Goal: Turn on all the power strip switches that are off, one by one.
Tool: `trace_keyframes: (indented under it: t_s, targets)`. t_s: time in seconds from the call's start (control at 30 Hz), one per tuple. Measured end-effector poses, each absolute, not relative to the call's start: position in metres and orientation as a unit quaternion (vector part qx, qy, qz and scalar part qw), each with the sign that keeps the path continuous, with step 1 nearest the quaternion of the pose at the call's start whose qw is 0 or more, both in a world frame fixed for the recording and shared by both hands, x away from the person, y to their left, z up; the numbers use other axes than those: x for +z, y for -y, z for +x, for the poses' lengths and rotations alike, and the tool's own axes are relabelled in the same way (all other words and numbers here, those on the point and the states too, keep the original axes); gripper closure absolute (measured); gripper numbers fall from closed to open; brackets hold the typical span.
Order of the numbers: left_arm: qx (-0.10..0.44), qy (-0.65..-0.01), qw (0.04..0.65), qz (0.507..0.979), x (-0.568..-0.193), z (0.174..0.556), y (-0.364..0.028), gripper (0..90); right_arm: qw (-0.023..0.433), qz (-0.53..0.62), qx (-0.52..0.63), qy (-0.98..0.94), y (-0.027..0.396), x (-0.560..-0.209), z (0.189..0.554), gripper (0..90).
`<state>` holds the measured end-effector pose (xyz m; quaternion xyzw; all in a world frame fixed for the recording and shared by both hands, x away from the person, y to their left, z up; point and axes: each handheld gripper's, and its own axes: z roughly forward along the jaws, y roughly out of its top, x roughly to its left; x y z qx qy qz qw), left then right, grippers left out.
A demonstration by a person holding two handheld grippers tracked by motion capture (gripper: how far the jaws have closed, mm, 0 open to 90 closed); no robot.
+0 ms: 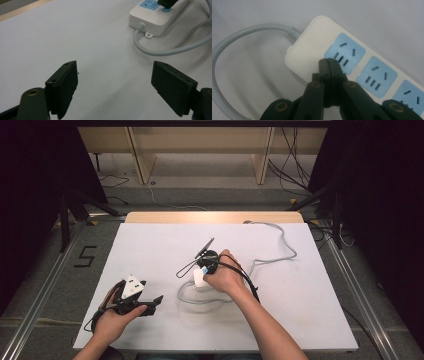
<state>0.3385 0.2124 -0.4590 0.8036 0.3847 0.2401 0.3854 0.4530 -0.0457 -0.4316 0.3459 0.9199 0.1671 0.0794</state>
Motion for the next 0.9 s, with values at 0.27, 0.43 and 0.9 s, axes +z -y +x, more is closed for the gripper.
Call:
trace_keyframes:
  t_s: [0.27,0.43,0.9]
  targets:
    - [0.240,-0.386,0.385,0.803,-0.4592,0.3382,-0.2123,21.3,0.085,0.348,0.163,-0.919,0.0432,-0.4337,0.4521,90.0]
    - [0.242,-0.388,0.385,0.802,-0.4591,0.3380,-0.2120,21.3,0.087,0.350,0.159,-0.919,0.0427,-0.4355,0.4521,90.0]
    - [0.240,-0.388,0.385,0.802,-0.4597,0.3390,-0.2134,21.3,0.084,0.356,0.189,-0.911,0.0479,-0.4303,0.4515,90.0]
